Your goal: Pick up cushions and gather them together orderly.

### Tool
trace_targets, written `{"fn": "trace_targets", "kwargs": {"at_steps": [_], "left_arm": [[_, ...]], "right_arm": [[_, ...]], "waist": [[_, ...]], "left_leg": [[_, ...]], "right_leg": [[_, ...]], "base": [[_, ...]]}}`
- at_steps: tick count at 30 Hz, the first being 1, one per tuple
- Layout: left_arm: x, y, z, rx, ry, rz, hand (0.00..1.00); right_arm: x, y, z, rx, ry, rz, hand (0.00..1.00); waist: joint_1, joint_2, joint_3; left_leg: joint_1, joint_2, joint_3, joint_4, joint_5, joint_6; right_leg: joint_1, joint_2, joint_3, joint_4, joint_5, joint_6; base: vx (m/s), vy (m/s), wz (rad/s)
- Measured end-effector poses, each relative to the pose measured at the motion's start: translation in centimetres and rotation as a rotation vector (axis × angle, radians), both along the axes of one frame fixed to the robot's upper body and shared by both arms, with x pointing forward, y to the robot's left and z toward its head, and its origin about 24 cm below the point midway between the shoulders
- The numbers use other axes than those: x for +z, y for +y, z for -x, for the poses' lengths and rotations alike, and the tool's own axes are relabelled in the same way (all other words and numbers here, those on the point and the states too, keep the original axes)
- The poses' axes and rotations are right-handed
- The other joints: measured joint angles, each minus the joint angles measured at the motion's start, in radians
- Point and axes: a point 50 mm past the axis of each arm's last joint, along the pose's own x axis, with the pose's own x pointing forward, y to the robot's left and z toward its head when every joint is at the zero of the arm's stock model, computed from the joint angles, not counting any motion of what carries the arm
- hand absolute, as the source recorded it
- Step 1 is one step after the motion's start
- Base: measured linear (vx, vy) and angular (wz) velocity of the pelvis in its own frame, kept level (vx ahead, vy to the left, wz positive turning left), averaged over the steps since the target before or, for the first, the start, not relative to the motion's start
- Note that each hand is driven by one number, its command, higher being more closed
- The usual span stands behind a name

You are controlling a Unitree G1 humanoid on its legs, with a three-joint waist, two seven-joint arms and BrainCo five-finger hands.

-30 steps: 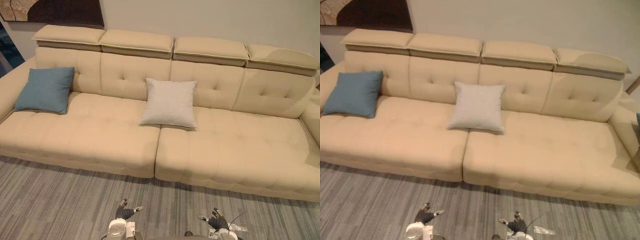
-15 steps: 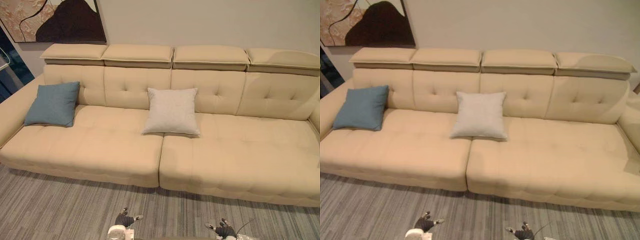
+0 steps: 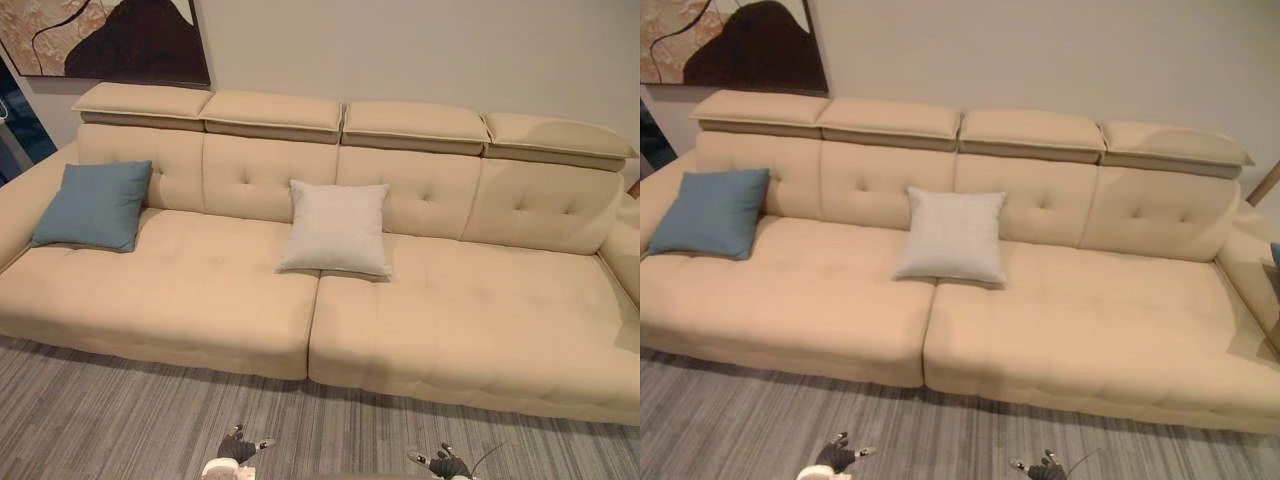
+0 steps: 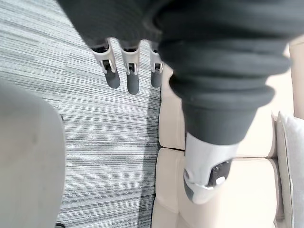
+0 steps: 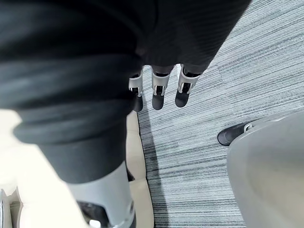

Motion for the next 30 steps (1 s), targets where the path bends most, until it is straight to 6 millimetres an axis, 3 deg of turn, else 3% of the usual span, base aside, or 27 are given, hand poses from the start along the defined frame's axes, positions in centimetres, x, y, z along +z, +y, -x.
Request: {"fn": "trace_targets", "kwargs": {"at_steps": [10, 16, 20, 21, 22, 24, 25, 26, 27, 28, 29, 30], "left_arm": [[-0.1, -0.5, 0.0, -0.02, 0.004, 0.038, 0.0], [0.1, -1.3, -0.9, -0.038, -0.019, 0.056, 0.0], [0.4, -2.1, -2.3, -0.044, -0.059, 0.075, 0.0], [0.5, -1.9, -2.7, -0.045, -0.071, 0.07, 0.0], [0.6, -1.9, -2.7, -0.045, -0.073, 0.068, 0.0], [0.9, -1.8, -3.5, -0.049, -0.104, 0.064, 0.0], [1.0, -1.9, -3.6, -0.05, -0.113, 0.066, 0.0], [1.1, -1.6, -3.6, -0.05, -0.115, 0.06, 0.0], [1.1, -1.4, -3.6, -0.042, -0.115, 0.057, 0.0], [1.0, -1.2, -3.4, -0.033, -0.109, 0.055, 0.0], [0.9, -0.9, -2.8, -0.024, -0.094, 0.05, 0.0], [0.8, -1.6, -2.9, -0.022, -0.094, 0.068, 0.0]], "right_arm": [[0.3, -0.1, -0.9, 0.074, -0.017, 0.045, 0.0], [0.7, -0.3, -1.6, 0.105, -0.047, 0.063, 0.0], [1.2, -0.4, -3.1, 0.14, -0.088, 0.082, 0.0], [1.4, 0.3, -4.1, 0.202, -0.105, 0.084, 0.0], [1.5, 0.7, -4.7, 0.221, -0.121, 0.079, 0.0], [1.7, 1.0, -5.2, 0.23, -0.139, 0.078, 0.0], [1.8, 0.9, -5.2, 0.23, -0.144, 0.082, 0.0], [1.6, 1.0, -4.8, 0.235, -0.135, 0.08, 0.0], [1.7, 1.0, -4.9, 0.245, -0.138, 0.083, 0.0], [1.8, 1.3, -5.5, 0.282, -0.146, 0.087, 0.0], [2.1, 1.7, -6.6, 0.308, -0.17, 0.088, 0.0], [2.5, 1.4, -7.5, 0.328, -0.191, 0.107, 0.0]], "waist": [[-0.007, 0.012, 0.002], [-0.023, 0.023, 0.018], [-0.027, 0.042, 0.062], [-0.025, 0.042, 0.072], [-0.018, 0.044, 0.084], [-0.03, 0.033, 0.097], [-0.033, 0.035, 0.099], [-0.037, 0.029, 0.103], [-0.039, 0.019, 0.099], [-0.034, 0.016, 0.1], [-0.014, 0.032, 0.089], [-0.015, 0.063, 0.094]], "left_leg": [[0.069, 0.006, 0.108, -0.121, 0.04, -0.009], [0.086, 0.005, 0.173, -0.102, 0.034, 0.0], [0.106, 0.018, 0.319, -0.101, 0.001, 0.014], [0.098, 0.037, 0.41, -0.084, -0.009, 0.013], [0.095, 0.054, 0.446, -0.073, -0.009, 0.014], [0.11, 0.048, 0.51, -0.071, -0.011, 0.014], [0.126, 0.05, 0.532, -0.064, -0.012, 0.013], [0.139, 0.044, 0.54, -0.046, -0.015, 0.01], [0.136, 0.047, 0.552, -0.037, -0.017, 0.015], [0.131, 0.053, 0.578, -0.027, -0.013, 0.041], [0.118, 0.072, 0.622, -0.03, -0.008, 0.059], [0.116, 0.106, 0.665, -0.042, -0.019, 0.04]], "right_leg": [[-0.01, 0.001, 0.051, -0.032, 0.003, 0.004], [-0.088, 0.02, 0.199, -0.014, 0.039, 0.02], [-0.177, 0.071, 0.309, 0.003, 0.111, 0.032], [-0.234, 0.101, 0.217, 0.003, 0.179, 0.019], [-0.242, 0.094, 0.121, -0.008, 0.196, -0.011], [-0.267, 0.021, -0.273, 0.129, 0.069, -0.127], [-0.271, -0.019, -0.357, 0.176, 0.058, -0.15], [-0.271, -0.012, -0.351, 0.182, 0.077, -0.131], [-0.263, 0.009, -0.327, 0.167, 0.097, -0.135], [-0.255, 0.05, -0.281, 0.083, 0.151, -0.141], [-0.236, 0.071, -0.279, -0.029, 0.172, -0.133], [-0.272, 0.044, -0.434, 0.06, 0.11, -0.198]], "base": [[0.09, 0.006, -0.2], [0.04, 0.012, -0.79], [-0.07, 0.037, -1.36], [-0.12, 0.037, -1.74], [-0.1, -0.032, -1.54], [-0.06, -0.098, -0.88], [-0.06, -0.039, -0.81], [-0.07, -0.037, -0.8], [-0.12, -0.083, -1.02], [-0.16, -0.145, -1.31], [-0.14, -0.131, -1.49], [-0.07, -0.112, -1.29]]}}
